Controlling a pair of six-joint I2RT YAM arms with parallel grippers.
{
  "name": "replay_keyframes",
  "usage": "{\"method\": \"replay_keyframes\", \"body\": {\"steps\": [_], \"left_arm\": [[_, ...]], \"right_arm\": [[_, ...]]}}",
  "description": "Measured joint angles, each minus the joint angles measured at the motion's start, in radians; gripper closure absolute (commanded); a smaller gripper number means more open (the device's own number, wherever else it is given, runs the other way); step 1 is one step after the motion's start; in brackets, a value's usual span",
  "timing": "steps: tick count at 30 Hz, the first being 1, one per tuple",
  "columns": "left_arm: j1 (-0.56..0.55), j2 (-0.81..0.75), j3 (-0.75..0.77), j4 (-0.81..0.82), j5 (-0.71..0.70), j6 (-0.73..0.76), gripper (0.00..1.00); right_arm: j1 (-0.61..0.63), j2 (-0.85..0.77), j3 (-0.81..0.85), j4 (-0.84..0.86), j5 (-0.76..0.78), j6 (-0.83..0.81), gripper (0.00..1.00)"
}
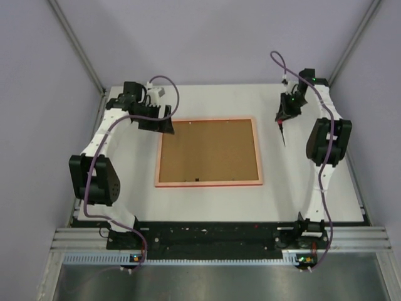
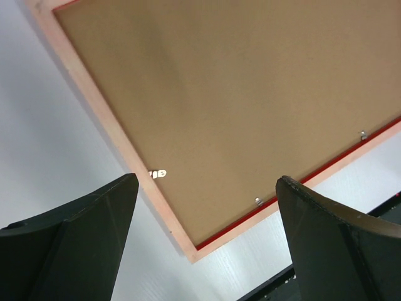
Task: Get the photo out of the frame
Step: Pick up the screwdriver from the center of the board.
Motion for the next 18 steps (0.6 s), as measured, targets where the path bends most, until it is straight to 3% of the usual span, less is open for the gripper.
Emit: {"method": "replay_keyframes", "body": {"steps": [5, 11, 18], "left_arm": [[-0.069, 0.001, 0.075, 0.003, 0.055, 0.000, 0.02], [-0.164, 0.026, 0.178, 0.035, 0.107, -0.010, 0.02], [-0.261, 0.123, 0.286, 0.068, 0.153, -0.042, 0.02]], "right_arm": [[0.013, -0.228, -0.102, 0.080, -0.169, 0.120, 1.00], [0.060, -0.524, -0.316, 0.312, -0.323, 0.319, 1.00], [0.160, -0.624, -0.498, 0.600, -0.433, 0.528, 1.00]]}}
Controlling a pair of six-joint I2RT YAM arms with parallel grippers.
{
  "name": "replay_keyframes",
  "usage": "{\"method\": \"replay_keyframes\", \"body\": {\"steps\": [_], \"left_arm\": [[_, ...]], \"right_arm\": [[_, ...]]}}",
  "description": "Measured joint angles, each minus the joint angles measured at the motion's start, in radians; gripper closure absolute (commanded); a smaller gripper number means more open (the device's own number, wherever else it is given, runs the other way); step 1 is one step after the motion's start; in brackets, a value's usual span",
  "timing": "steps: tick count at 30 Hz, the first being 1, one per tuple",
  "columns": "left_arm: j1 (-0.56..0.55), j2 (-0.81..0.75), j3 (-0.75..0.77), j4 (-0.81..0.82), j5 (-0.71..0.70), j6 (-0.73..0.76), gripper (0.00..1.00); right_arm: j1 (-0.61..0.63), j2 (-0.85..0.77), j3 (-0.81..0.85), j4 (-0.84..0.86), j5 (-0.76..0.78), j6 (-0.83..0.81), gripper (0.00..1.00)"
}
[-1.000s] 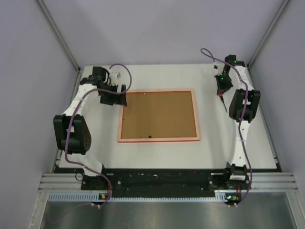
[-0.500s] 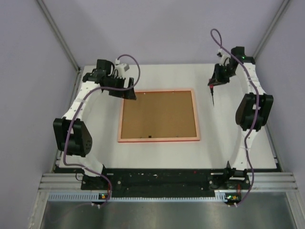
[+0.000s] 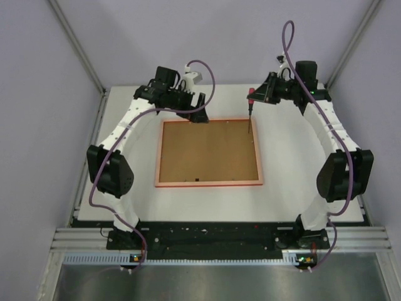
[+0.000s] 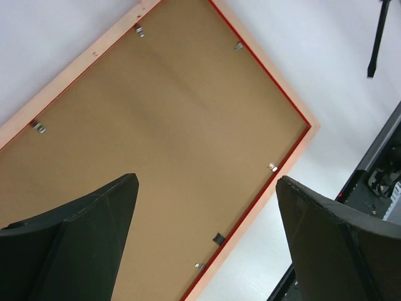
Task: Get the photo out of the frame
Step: Release the photo frame item from the photo frame.
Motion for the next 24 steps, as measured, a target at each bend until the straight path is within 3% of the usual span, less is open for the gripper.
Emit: {"method": "replay_keyframes", "body": {"steps": [10, 24], "left_arm": [[-0.077, 0.127, 0.070, 0.051, 0.105, -0.101, 0.02], [-0.115, 0.170, 0.082, 0.194, 0.252, -0.252, 0.06]], "right_arm": [[0.070, -0.124, -0.255, 0.389, 0.057, 0.188, 1.00], [0.114, -0.173, -0.407, 0.592, 0.142, 0.314, 1.00]]}}
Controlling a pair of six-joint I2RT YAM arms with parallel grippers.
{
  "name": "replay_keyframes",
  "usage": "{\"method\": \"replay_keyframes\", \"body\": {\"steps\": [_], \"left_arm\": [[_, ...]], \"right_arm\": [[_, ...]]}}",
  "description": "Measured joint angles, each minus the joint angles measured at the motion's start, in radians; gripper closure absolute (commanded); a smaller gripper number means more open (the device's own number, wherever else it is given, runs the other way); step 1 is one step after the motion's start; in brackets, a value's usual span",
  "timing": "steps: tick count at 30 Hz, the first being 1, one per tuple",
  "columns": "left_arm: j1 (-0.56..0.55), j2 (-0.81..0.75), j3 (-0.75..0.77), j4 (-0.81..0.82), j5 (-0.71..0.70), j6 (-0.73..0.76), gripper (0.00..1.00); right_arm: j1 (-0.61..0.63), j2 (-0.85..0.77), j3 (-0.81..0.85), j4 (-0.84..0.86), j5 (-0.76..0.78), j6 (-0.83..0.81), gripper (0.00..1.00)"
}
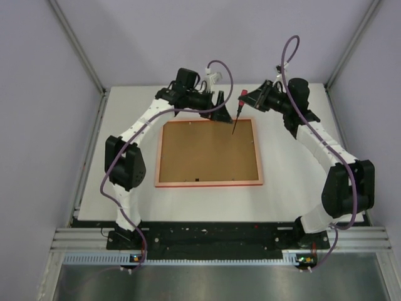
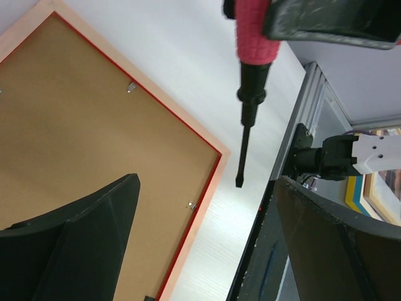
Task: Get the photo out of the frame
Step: Release the photo frame item from the photo frame.
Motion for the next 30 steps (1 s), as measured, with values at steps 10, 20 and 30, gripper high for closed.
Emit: {"method": "replay_keyframes", "body": {"steps": [10, 20, 30], "left_arm": [[-0.052, 0.016, 0.000, 0.070, 0.036, -0.055, 0.22], [-0.067, 0.054, 0.010, 0.071, 0.036, -0.078, 0.66], [-0.073, 0.055, 0.021, 0.077, 0.041, -0.090, 1.00]], "right_arm": [[0.000, 0.000, -0.042, 0.057, 0.013, 0.099, 1.00], [0.000, 0.000, -0.071, 0.105, 0.002, 0.171, 1.00], [0.000, 0.000, -0.079, 0.114, 0.017, 0.178, 0.92]]}}
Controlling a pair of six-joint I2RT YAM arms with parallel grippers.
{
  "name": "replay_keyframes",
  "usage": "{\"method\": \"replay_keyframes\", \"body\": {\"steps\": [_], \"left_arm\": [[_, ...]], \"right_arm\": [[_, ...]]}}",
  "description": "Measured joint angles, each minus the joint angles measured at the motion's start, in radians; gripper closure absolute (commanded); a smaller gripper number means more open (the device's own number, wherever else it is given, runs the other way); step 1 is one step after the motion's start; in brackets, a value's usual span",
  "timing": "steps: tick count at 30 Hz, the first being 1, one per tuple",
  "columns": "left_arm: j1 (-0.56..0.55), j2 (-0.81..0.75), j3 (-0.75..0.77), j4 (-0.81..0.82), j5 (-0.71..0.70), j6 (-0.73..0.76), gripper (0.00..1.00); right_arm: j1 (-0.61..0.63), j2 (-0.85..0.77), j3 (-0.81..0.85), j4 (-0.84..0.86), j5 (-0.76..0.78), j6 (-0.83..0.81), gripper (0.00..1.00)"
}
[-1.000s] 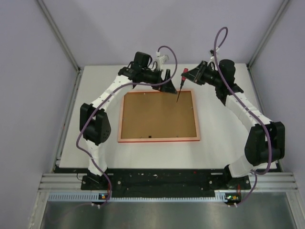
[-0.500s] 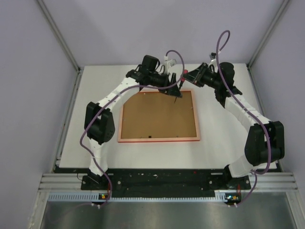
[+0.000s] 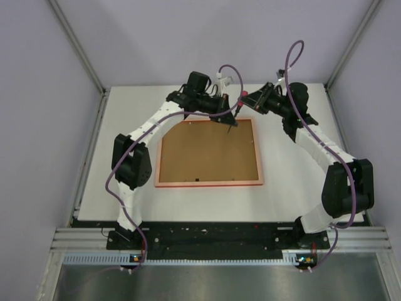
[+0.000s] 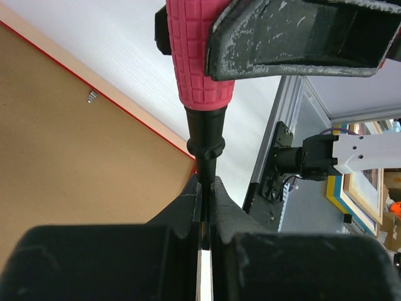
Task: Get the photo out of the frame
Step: Release the photo frame item from the photo frame.
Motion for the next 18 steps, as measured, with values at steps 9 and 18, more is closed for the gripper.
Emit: {"method": "replay_keyframes", "body": {"steps": [9, 18], "left_arm": [[-0.003, 0.000, 0.000, -0.001, -0.014, 0.006, 1.00], [-0.006, 0.000, -0.001, 0.010, -0.009, -0.010, 1.00]], "right_arm": [[0.002, 0.000, -0.014, 0.059, -0.028, 0.027, 0.53], [0.008, 0.000, -0.014, 0.074, -0.021, 0.044, 0.48]]}}
